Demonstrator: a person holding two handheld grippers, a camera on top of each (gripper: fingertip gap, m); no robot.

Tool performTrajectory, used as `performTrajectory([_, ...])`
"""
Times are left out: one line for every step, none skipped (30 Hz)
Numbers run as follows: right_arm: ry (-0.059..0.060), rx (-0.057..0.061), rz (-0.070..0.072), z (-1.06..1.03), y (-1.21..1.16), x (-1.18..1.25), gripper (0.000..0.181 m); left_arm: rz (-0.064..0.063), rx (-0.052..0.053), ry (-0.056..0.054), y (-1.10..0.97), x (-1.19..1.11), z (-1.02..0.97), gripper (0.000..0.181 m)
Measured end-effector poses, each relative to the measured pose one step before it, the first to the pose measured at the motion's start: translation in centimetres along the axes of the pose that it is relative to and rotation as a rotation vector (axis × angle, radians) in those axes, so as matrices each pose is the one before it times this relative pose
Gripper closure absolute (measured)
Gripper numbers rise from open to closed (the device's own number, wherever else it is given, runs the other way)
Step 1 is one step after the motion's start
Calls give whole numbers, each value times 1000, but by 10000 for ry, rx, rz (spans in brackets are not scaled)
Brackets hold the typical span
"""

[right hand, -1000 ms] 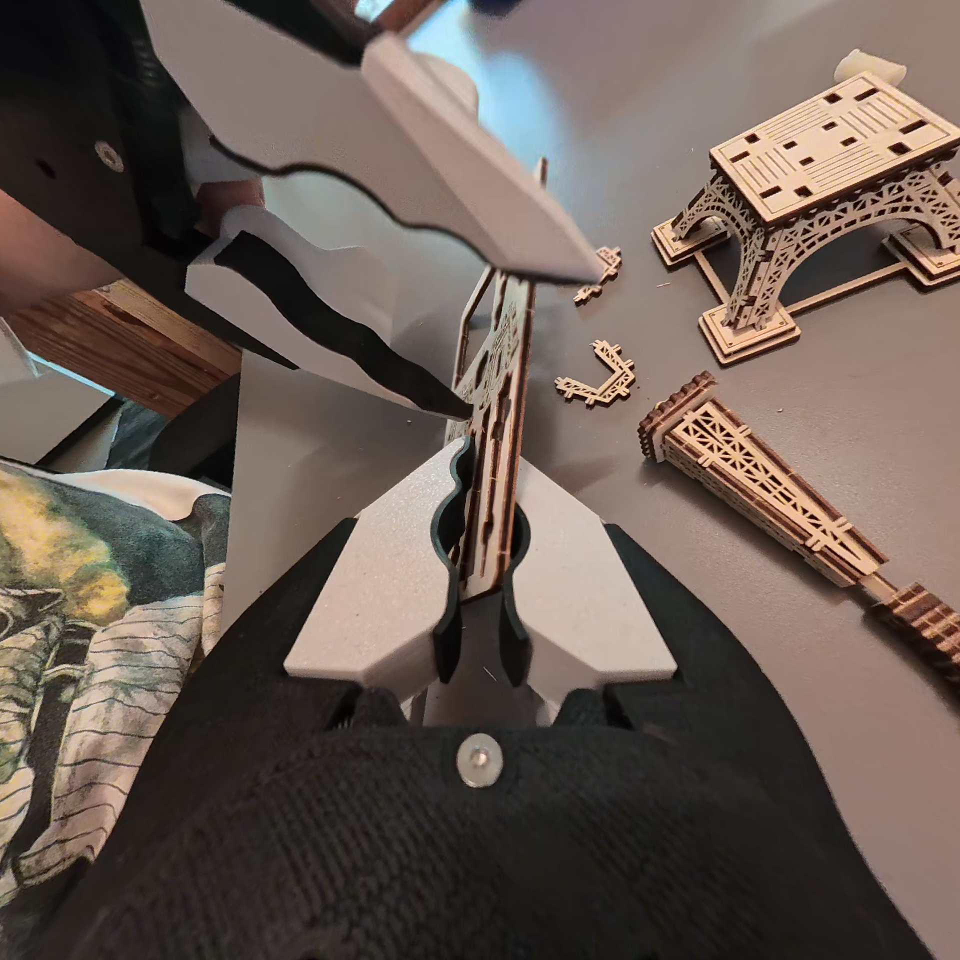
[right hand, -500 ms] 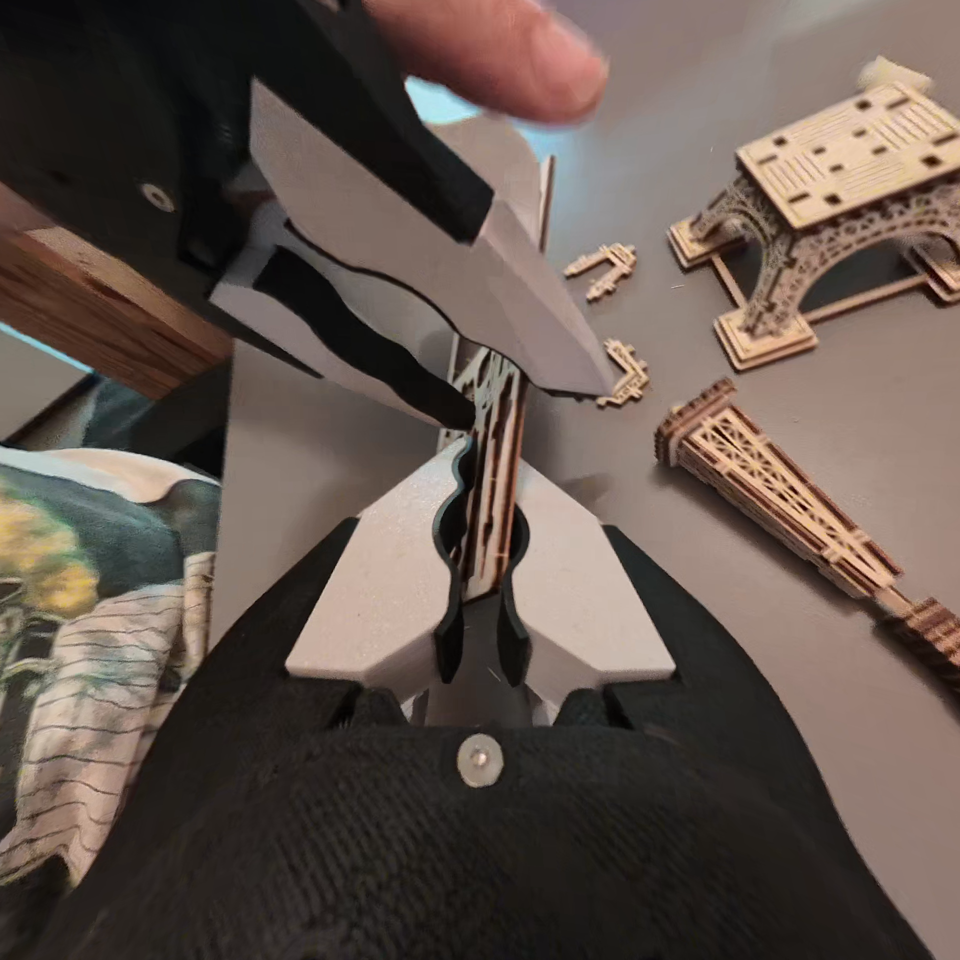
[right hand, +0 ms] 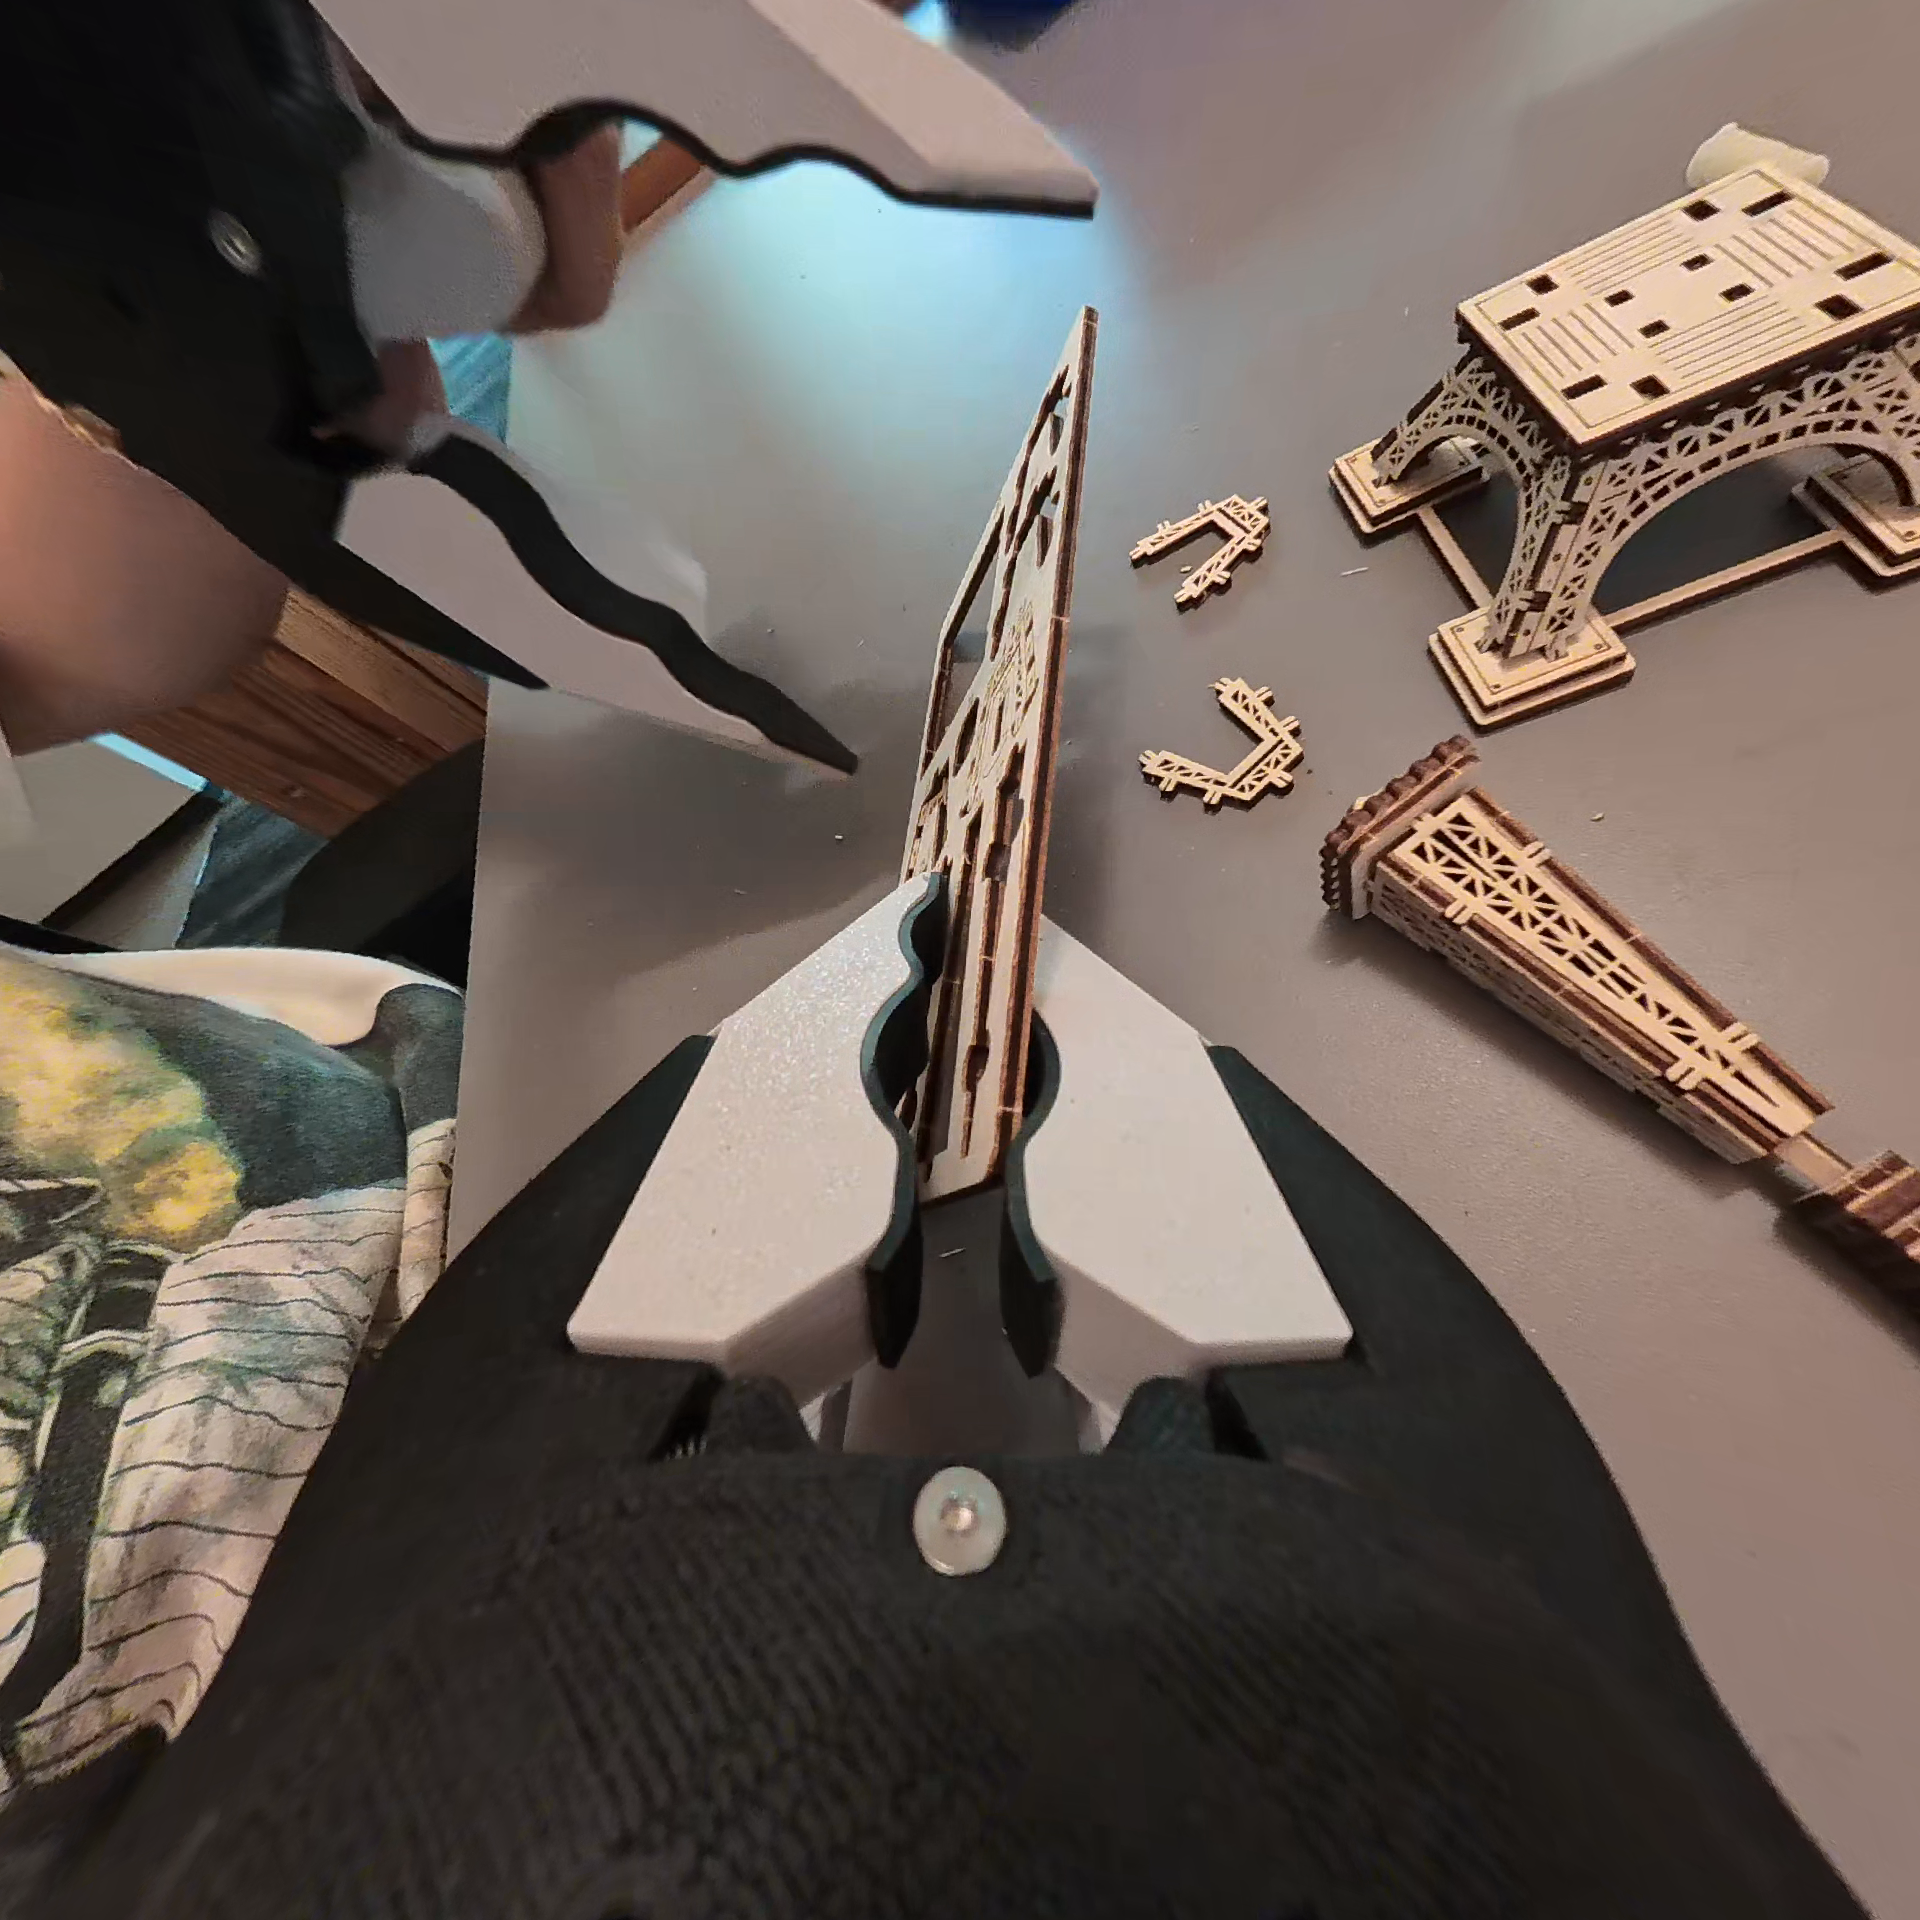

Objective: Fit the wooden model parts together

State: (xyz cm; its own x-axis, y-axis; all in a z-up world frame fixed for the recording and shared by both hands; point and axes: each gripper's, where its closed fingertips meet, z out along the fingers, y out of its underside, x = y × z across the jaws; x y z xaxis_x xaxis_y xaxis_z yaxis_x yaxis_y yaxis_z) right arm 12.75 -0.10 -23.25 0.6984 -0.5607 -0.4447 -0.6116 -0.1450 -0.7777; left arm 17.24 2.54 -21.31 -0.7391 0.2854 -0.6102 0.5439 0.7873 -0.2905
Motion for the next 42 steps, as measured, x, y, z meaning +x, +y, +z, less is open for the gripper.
performTrajectory([-24, 1, 19, 1, 5, -12, 178, -327, 231, -153, -78, 133, 176, 81])
performTrajectory([-18, 2, 7, 1, -14, -10, 178, -382, 328, -128, -252, 92, 116, 81])
performTrajectory([-12, 6, -15, -7, -4, -24, 178, -278, 304, -15, -255, 231, 73, 81])
performTrajectory([-37, 15, -23, -29, -12, -79, 178, -121, 181, -27, -143, 228, 60, 79])
performTrajectory([-28, 18, -27, -15, -24, -61, 178, 8, 79, -191, -49, 4, 95, 77])
performTrajectory([2, 1, -12, 1, -5, -5, 178, 115, 34, -151, -30, 75, 140, 77])
performTrajectory([-54, 6, 12, 0, 5, -57, 178, 133, 21, -136, -60, 75, 165, 78])
performTrajectory([-73, 5, 22, -11, -18, -63, 179, 117, 55, -199, -164, -50, 157, 78])
performTrajectory([-40, -2, 26, 9, 5, -21, 179, 146, 91, -188, -232, -84, 138, 79])
performTrajectory([-15, -7, 35, -3, 12, 13, 179, 214, 28, -88, -165, 36, 139, 80])
performTrajectory([29, 11, 67, -21, -9, 98, 179, 259, 5, -61, -154, 18, 56, 81])
performTrajectory([-66, 32, 52, -30, -40, -25, 179, 289, 0, -108, -155, -88, 1, 79])
performTrajectory([-121, 7, 9, -2, -11, -145, 179, 330, -5, 59, -178, 140, -20, 83])
performTrajectory([-69, -3, 15, 5, 8, -77, 179, 448, -6, 101, -242, 235, -5, 87])
performTrajectory([-10, -14, 55, 8, 21, 53, 179, 716, 30, 125, -329, 337, -13, 93])
performTrajectory([-41, -7, 42, 7, 6, -9, 179, 847, 11, 209, -374, 428, 2, 101])
performTrajectory([23, -8, 29, 0, 18, 59, 179, 746, -82, 250, -316, 335, 65, 106])
performTrajectory([-8, -12, -35, 16, 14, -44, 179, 563, -115, 191, -209, 26, 103, 105])
performTrajectory([-362, -128, -188, 96, 179, -652, 180, 305, -195, 241, 27, -61, 359, 87])
performTrajectory([113, -119, -160, 192, 146, -53, 180, 172, -85, 709, -47, 384, 288, 94])
performTrajectory([261, -58, -20, 71, 64, 303, 180, 141, -61, 220, -44, -330, 238, 82])
performTrajectory([125, -21, 84, 17, 23, 248, 179, 112, -103, -173, 15, -758, 167, 69])
performTrajectory([134, 9, 154, 25, 4, 294, 178, 46, -172, -141, 162, -541, 161, 61])
performTrajectory([-8, 57, 101, -43, -70, 68, 178, -50, -75, -35, 137, -223, 62, 60])
performTrajectory([-31, 49, 41, -67, -61, 12, 179, -166, -34, -52, 178, -112, -51, 61])
performTrajectory([64, 40, 29, -55, -44, 106, 178, -210, -29, -17, 330, 27, -242, 64])
performTrajectory([12, 25, -40, -29, -28, -27, 179, -305, 84, -15, 258, 97, -436, 66])
performTrajectory([3, 15, -52, -11, -19, -48, 179, -451, 183, 54, 236, 164, -627, 68])
performTrajectory([20, 5, -19, -7, -5, 5, 179, -567, 216, 85, 296, 168, -729, 70])
performTrajectory([-50, 16, -22, -8, -19, -85, 179, -635, 209, 42, 368, 53, -766, 72])
performTrajectory([-113, 31, -34, -39, -38, -172, 179, -738, 295, -140, 231, -322, -801, 74])
performTrajectory([-96, 2, -32, -9, -1, -148, 179, -889, 352, -329, 127, -727, -796, 80])
performTrajectory([-191, -68, -64, 53, 90, -303, 180, -964, 362, -270, 8, -786, -714, 84])
performTrajectory([-290, -139, -145, 124, 172, -505, 180, -938, 434, 23, -205, -395, -529, 84])
performTrajectory([-210, -171, -187, 174, 222, -453, 180, -758, 435, 226, -319, -19, -339, 86])
performTrajectory([-126, -130, -137, 168, 161, -318, 179, -397, 270, 223, -306, 168, -209, 90])
performTrajectory([-127, -7, -6, 135, -10, -247, 180, 24, 74, 128, -96, 269, -75, 89])
performTrajectory([-69, -16, 42, 128, 2, -132, 180, 298, -90, 4, 92, 222, 34, 86])
performTrajectory([-32, -27, -11, 91, 20, -83, 180, 348, -215, -247, 248, -165, 141, 86])
performTrajectory([-32, -35, -96, 44, 48, -141, 179, 268, -248, -380, 261, -441, 165, 85])
performTrajectory([-27, -35, -102, 45, 46, -130, 179, 156, -108, -191, 34, -267, 194, 85])
performTrajectory([-35, -39, -90, 34, 52, -145, 179, 18, 53, -9, -230, -76, 157, 85])
